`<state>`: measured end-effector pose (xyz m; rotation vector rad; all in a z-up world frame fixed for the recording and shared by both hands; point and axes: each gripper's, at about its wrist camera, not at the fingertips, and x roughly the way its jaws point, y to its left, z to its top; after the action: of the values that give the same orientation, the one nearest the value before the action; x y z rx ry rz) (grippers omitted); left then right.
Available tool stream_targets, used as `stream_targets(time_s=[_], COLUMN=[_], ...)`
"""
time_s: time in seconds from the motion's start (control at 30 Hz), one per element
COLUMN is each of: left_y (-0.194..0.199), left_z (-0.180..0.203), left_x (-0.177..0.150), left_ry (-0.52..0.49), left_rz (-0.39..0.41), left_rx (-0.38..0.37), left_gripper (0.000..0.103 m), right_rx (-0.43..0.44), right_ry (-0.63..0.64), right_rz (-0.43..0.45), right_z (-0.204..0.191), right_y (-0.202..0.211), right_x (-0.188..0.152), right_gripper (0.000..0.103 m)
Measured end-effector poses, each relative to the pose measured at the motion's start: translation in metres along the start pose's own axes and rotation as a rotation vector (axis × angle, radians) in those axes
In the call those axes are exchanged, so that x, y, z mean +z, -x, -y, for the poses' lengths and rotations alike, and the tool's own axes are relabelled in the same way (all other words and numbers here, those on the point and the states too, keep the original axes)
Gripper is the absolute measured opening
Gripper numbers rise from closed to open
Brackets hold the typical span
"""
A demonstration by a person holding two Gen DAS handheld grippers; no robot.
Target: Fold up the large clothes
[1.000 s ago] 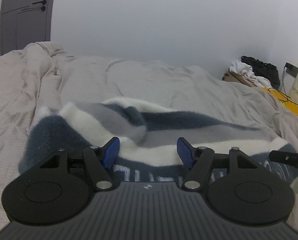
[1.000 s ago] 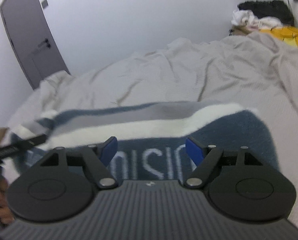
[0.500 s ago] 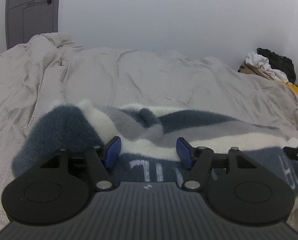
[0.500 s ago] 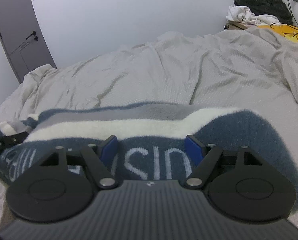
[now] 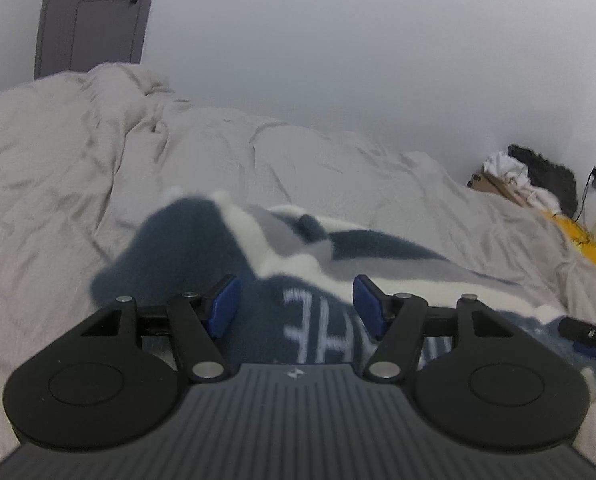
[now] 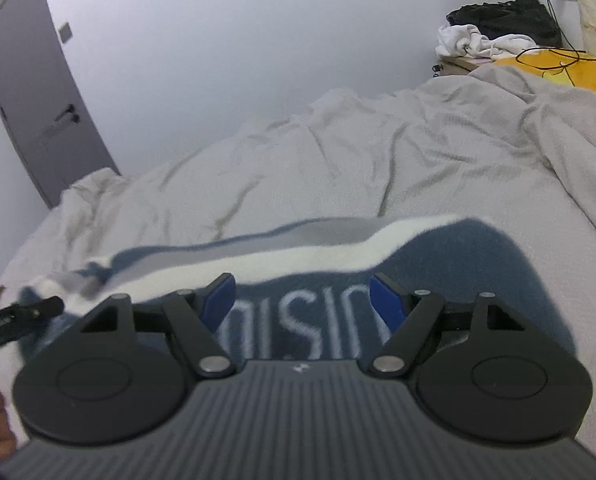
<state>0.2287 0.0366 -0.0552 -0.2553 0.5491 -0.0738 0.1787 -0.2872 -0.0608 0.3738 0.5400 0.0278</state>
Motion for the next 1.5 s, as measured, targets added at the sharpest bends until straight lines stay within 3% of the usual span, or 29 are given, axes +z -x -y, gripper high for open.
stream_targets(time_s=[0.37,0.77,0.8,0.9,0.97,1.17,1.33,1.5], left_y=[0.058,0.057,0.056,0.049,0.044,0.027,0.006,-0.014], left_z=[0.025,0.043,0.043,0.041,0.038,0.019,-0.019,-0.057], left_x=[-0.031,-0.066,-0.066,-0.067,-0.068,-0.072,-0.080,-0.084], left_ry=[-0.034,-0.062,-0.061,-0.041,-0.018,0.164,0.451,0.712], left_rz=[0.007,-0.075,-0.077,-0.099,-0.117,-0.181,-0.225,-0.205], left_rx=[0.003,-0.018,-0.019,-0.028,-0.035,-0.107,-0.205,-0.320], left_gripper=[0.069,0.078,0.079,0.085,0.088,0.090,0.090,0.090], right_rx=[0.092,0.185,0.196,0.222,0.238,0.273,0.265,0.314], right_ry=[-0.122,-0.337,-0.362,-0.458,-0.530,-0.701,-0.805,-0.895], right_rz=[-0.061,-0.185,-0.196,-0.220,-0.241,-0.258,-0.256,-0.154], right_z=[0.002,0.017,0.018,0.025,0.032,0.042,0.051,0.057], right_y=[0.038,0.027,0.024,0.015,0.008,-0.021,-0.050,-0.050], right_x=[-0.023,-0.056,-0.058,-0.063,-0.067,-0.076,-0.078,-0.069], right_gripper=[0.076,0.078,0.087,0.103,0.103,0.103,0.103,0.103])
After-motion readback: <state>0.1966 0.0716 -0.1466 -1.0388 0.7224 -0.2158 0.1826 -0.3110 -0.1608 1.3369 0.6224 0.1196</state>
